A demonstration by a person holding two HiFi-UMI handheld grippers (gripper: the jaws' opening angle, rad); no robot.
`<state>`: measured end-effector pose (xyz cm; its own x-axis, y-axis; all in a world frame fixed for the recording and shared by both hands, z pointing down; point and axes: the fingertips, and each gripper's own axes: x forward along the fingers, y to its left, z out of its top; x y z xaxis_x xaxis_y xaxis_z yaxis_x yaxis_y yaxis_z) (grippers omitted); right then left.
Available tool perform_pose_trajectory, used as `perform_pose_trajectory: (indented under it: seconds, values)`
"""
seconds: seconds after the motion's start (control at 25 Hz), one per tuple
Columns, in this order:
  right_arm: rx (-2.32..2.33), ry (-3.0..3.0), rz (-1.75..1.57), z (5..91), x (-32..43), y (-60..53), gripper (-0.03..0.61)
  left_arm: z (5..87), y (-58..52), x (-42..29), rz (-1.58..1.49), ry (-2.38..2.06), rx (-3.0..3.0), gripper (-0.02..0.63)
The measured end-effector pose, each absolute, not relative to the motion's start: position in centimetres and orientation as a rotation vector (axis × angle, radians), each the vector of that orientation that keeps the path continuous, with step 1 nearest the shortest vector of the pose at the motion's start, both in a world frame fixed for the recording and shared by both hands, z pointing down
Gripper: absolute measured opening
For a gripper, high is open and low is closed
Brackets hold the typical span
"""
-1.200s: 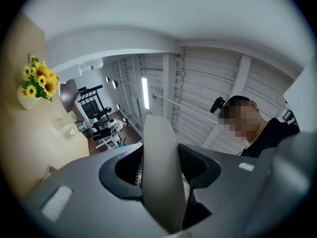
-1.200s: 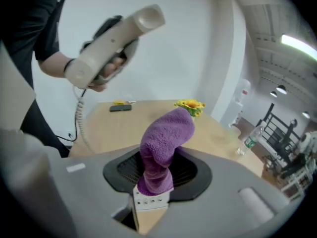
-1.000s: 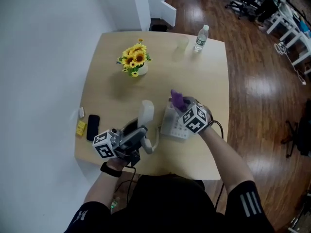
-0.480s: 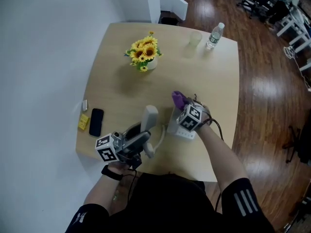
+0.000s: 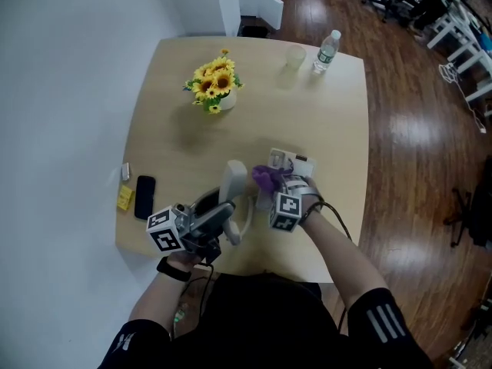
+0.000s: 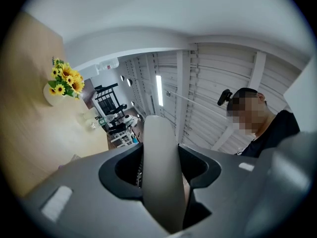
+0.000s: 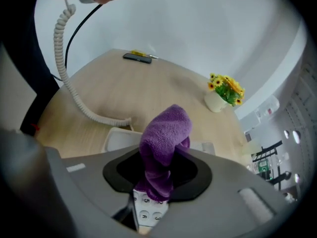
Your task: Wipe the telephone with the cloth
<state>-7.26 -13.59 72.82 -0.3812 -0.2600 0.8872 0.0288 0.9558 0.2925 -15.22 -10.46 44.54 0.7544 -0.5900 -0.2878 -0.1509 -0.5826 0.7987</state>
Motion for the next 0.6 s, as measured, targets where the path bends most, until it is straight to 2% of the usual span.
perform_pose_trajectory:
  seconds: [0.6]
  values:
    - [-0.005, -1.928, -0.268, 75.5, -7.8, -5.1, 0.135, 45.1, -9.6, -14.1, -0.653, -0.555, 2.143, 0.212]
